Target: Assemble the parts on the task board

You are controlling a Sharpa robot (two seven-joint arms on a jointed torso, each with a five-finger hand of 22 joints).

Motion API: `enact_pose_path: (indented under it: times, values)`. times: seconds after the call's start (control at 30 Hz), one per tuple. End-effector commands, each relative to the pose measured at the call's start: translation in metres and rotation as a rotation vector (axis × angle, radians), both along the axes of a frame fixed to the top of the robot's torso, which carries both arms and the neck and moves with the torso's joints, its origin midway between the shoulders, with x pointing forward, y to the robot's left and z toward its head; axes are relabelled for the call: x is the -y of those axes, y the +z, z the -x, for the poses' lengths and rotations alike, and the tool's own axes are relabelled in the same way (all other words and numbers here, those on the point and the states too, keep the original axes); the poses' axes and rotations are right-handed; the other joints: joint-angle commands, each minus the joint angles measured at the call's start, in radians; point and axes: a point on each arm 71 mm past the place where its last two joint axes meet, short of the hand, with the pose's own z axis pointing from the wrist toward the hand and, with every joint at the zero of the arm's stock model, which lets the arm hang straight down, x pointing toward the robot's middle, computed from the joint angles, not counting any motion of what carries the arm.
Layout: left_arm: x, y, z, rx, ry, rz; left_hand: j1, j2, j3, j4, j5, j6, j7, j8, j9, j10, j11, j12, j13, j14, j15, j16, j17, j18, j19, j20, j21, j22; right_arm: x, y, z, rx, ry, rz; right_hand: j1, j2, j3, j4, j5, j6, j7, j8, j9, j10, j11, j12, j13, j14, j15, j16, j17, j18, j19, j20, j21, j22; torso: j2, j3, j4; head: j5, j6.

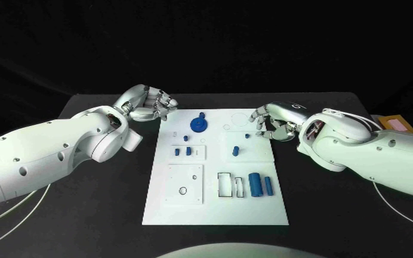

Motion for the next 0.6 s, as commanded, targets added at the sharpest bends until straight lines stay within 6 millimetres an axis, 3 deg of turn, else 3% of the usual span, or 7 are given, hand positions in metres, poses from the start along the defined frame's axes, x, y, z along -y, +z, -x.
enact_pose_path:
  times: [0.03, 0.07, 0.1, 0.17, 0.37, 0.57, 0.6]
  values:
    - [-0.006, 0.005, -0.002, -0.041, 0.086, 0.268, 0.007, -0.016, 0.0, 0.042, -0.071, 0.009, -0.004, -0.014, 0.001, 0.036, -0.001, -0.032, -0.016, -0.013, -0.003, -0.036, -0.01, 0.004, 0.009, 0.004, -0.049, -0.033, -0.006, -0.004, 0.0, 0.041, 0.02, 0.119, -0.002, -0.012, 0.009, 0.001, -0.008, 0.116, -0.005, -0.005, -0.001, 0.001, 0.006, -0.01, -0.012, 0.018, 0.002, 0.006, 0.008, 0.001, 0.01, -0.001, 0.01, 0.007, 0.0, -0.0006, 0.0006, -0.006, 0.003]
    - [-0.006, 0.005, -0.002, -0.047, 0.086, 0.285, 0.009, -0.019, -0.003, 0.059, -0.102, 0.011, -0.002, -0.016, 0.001, 0.045, -0.001, -0.047, -0.019, -0.016, -0.001, -0.052, -0.013, 0.004, 0.011, 0.007, -0.07, -0.048, -0.007, -0.004, 0.0, 0.041, 0.022, 0.124, -0.002, -0.012, 0.009, 0.001, -0.008, 0.116, -0.005, -0.005, -0.001, 0.001, 0.006, -0.01, -0.012, 0.018, 0.002, 0.006, 0.008, 0.001, 0.01, -0.001, 0.01, 0.007, 0.001, -0.0007, 0.0012, -0.007, 0.003]
    - [-0.005, 0.005, -0.002, -0.054, 0.085, 0.303, 0.009, -0.021, -0.006, 0.075, -0.112, 0.012, -0.001, -0.018, 0.001, 0.055, 0.0, -0.059, -0.019, -0.02, 0.001, -0.066, -0.017, 0.004, 0.013, 0.009, -0.089, -0.061, -0.009, -0.005, 0.0, 0.041, 0.024, 0.128, -0.004, -0.014, 0.012, 0.001, -0.008, 0.117, -0.005, -0.006, -0.001, 0.006, 0.006, -0.013, -0.017, 0.018, 0.001, 0.006, 0.007, 0.002, 0.01, -0.002, 0.01, 0.007, 0.001, -0.0004, 0.0018, -0.008, 0.003]
    - [-0.004, 0.006, -0.001, -0.063, 0.079, 0.33, -0.059, -0.029, -0.052, 0.088, -0.126, 0.013, 0.004, -0.022, 0.002, 0.071, 0.006, -0.085, -0.02, -0.059, 0.015, -0.12, -0.034, 0.0, -0.012, 0.023, -0.15, -0.099, -0.013, -0.006, -0.001, 0.042, 0.029, 0.134, -0.007, -0.015, 0.024, 0.0, -0.007, 0.123, -0.004, -0.009, -0.002, 0.033, 0.003, -0.017, -0.028, 0.021, -0.001, 0.008, 0.011, 0.0, 0.016, -0.004, 0.019, 0.014, 0.002, -0.0002, 0.0017, -0.011, 0.004]
    - [-0.001, 0.005, 0.0, -0.085, 0.055, 0.36, -0.031, 0.004, -0.121, 0.086, -0.125, 0.016, 0.016, -0.035, 0.005, 0.12, 0.018, -0.212, -0.02, -0.076, 0.036, -0.341, -0.092, 0.004, -0.01, 0.063, -0.345, -0.234, -0.022, -0.011, -0.002, 0.04, 0.037, 0.152, -0.01, -0.018, 0.032, -0.001, -0.007, 0.128, -0.003, -0.01, -0.002, 0.042, 0.003, -0.026, -0.037, 0.024, -0.002, 0.011, 0.015, -0.002, 0.022, -0.004, 0.027, 0.02, 0.002, 0.0002, 0.0022, -0.01, 0.005]
    - [-0.001, 0.004, 0.0, -0.125, 0.053, 0.402, -0.019, 0.018, -0.14, 0.087, -0.123, 0.024, 0.015, -0.042, 0.004, 0.151, 0.018, -0.266, -0.019, -0.063, 0.042, -0.431, -0.101, 0.004, 0.012, 0.07, -0.414, -0.287, -0.029, -0.017, -0.004, 0.043, 0.037, 0.169, -0.01, -0.016, 0.048, -0.004, -0.006, 0.142, -0.004, -0.008, 0.0, 0.048, 0.003, -0.04, -0.051, 0.025, -0.002, 0.011, 0.016, -0.003, 0.023, -0.004, 0.027, 0.022, 0.005, 0.0009, 0.0026, -0.008, 0.0]
    - [-0.002, 0.003, 0.0, -0.131, 0.057, 0.407, -0.001, 0.034, -0.123, 0.087, -0.122, 0.029, 0.013, -0.042, 0.005, 0.159, 0.016, -0.276, -0.019, -0.056, 0.04, -0.445, -0.1, 0.005, 0.02, 0.069, -0.423, -0.294, -0.03, -0.018, -0.004, 0.044, 0.037, 0.171, -0.01, -0.016, 0.05, -0.005, -0.006, 0.144, -0.005, -0.007, 0.001, 0.049, 0.003, -0.042, -0.053, 0.025, -0.002, 0.011, 0.015, -0.002, 0.023, -0.004, 0.027, 0.022, 0.004, 0.001, 0.0031, -0.008, -0.001]
